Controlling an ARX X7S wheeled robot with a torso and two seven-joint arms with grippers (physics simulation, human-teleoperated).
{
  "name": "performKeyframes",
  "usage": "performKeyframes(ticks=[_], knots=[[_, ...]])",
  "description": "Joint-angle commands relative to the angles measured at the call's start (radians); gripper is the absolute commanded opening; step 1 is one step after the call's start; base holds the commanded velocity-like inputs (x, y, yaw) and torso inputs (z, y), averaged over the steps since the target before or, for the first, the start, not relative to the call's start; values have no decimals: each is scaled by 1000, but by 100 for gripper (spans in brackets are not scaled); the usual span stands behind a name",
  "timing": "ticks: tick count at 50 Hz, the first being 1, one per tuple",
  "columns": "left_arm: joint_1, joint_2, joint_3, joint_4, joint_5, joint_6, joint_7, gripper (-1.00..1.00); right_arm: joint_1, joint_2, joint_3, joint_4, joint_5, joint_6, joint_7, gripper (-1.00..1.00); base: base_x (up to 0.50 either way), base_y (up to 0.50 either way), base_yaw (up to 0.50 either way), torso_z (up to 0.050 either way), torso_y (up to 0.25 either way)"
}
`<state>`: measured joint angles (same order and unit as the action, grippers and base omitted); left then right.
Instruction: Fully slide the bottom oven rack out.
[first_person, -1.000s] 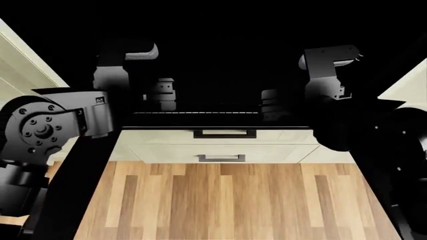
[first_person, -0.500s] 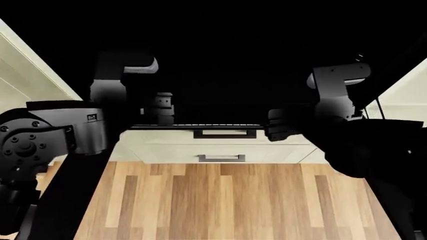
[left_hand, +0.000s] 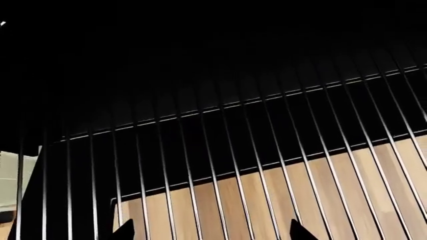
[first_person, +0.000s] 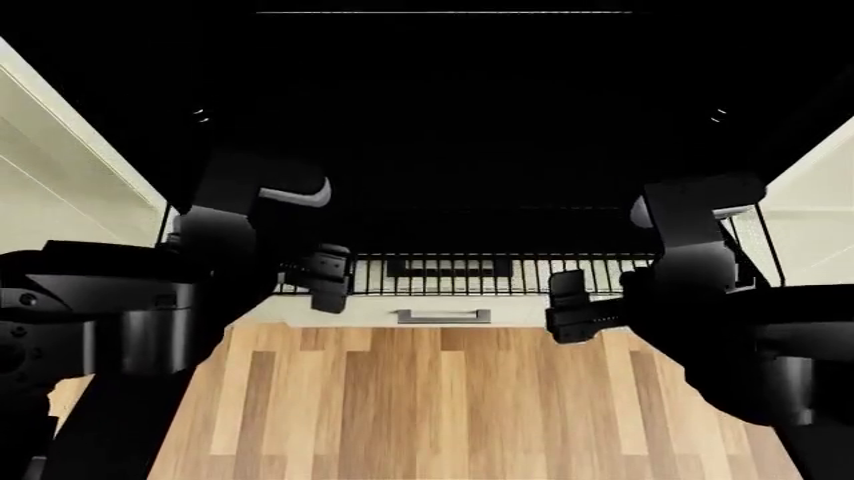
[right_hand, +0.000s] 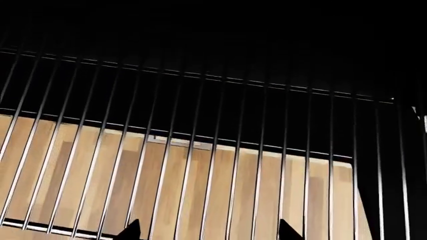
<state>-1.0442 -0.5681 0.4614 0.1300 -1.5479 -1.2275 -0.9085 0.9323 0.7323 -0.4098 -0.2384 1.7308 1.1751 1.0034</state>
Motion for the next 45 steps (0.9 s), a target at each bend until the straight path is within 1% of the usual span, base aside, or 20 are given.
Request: performKeyframes(ticks=[1,7,13,18,24,29,38,42,45], knots=[[194,-43,75,-291,-254,-15,-66,100,-180,82,-91,67,307,3,151,100,0,0,0,0,-15],[197,-64,72,-282,-360,-32,-132,100,-177,125,-100,55,417,-13,202,100,0,0,-3,0,-15],[230,-78,83,-277,-408,-41,-142,100,-188,145,-113,46,487,-25,219,100,0,0,-6,0,-16],[276,-92,72,-258,-450,-22,-147,100,-204,162,-121,31,539,-47,238,100,0,0,-6,0,-17],[312,-125,71,-230,-583,9,-217,100,-214,221,-108,-10,633,-101,281,100,0,0,-5,0,-18],[312,-147,96,-213,-672,15,-274,100,-223,251,-109,-30,686,-124,296,100,0,0,-2,0,-18],[297,-180,146,-177,-769,24,-360,100,-245,294,-135,-70,778,-151,323,100,0,0,-2,0,-18],[326,-206,138,-145,-787,40,-363,100,-268,312,-125,-88,783,-167,314,100,0,0,0,0,-17],[374,-234,123,-98,-797,64,-362,100,-285,323,-121,-105,794,-183,309,100,0,0,0,0,-17]])
